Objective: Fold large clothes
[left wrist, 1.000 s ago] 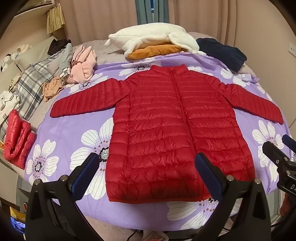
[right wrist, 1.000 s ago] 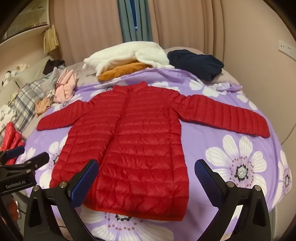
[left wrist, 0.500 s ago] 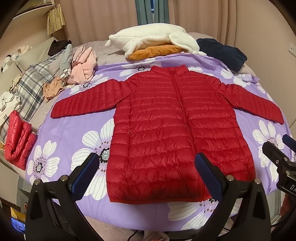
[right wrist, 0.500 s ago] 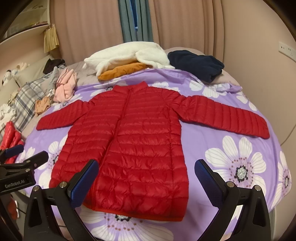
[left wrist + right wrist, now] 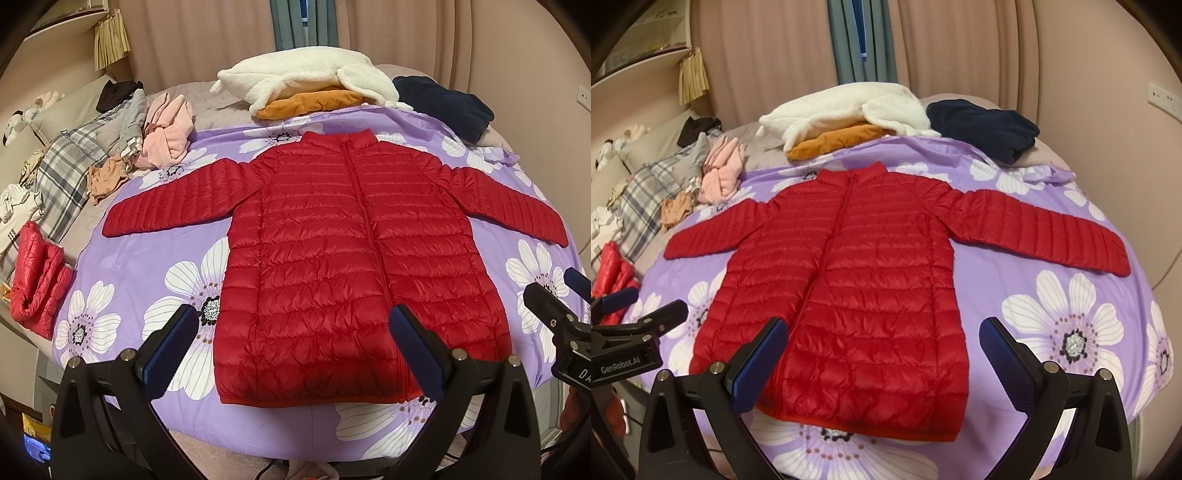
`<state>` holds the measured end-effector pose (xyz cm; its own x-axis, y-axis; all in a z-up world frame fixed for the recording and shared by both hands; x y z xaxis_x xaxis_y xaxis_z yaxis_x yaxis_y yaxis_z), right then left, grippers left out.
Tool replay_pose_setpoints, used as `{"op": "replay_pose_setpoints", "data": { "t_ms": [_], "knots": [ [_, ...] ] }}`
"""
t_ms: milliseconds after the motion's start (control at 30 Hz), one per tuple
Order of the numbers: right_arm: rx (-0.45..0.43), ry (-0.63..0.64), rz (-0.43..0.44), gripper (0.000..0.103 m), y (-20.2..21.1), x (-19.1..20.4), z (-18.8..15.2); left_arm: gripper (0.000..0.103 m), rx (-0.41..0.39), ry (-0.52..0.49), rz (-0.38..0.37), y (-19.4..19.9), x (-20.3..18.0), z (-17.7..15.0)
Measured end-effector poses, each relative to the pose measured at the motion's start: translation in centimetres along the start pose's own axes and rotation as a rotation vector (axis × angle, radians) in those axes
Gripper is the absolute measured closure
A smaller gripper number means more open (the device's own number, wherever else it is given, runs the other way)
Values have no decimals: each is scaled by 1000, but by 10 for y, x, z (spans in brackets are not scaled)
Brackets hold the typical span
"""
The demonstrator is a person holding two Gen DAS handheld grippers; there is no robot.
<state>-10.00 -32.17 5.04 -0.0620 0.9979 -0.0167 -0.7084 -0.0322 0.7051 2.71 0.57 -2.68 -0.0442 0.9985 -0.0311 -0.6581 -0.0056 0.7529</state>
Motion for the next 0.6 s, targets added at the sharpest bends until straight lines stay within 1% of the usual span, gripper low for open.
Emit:
{"op": "replay_pose_setpoints", "data": {
  "t_ms": [600],
  "knots": [
    [4,-1,2,1,-2,0,-1,0,13,-6,-1,-4,-3,-2]
  ]
}}
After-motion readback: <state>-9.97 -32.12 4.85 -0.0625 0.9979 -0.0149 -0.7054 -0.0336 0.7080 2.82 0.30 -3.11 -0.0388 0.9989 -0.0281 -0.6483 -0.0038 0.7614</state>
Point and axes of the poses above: each gripper's, at about its wrist camera, not at the fingertips, and y roughly against the way its jaws point, x to its left, z to its top, the point moved 4 cm from there along -y, roughly the way its jaws point, and after that the axes turned 10 degrees about y, right-handed, at the moved point
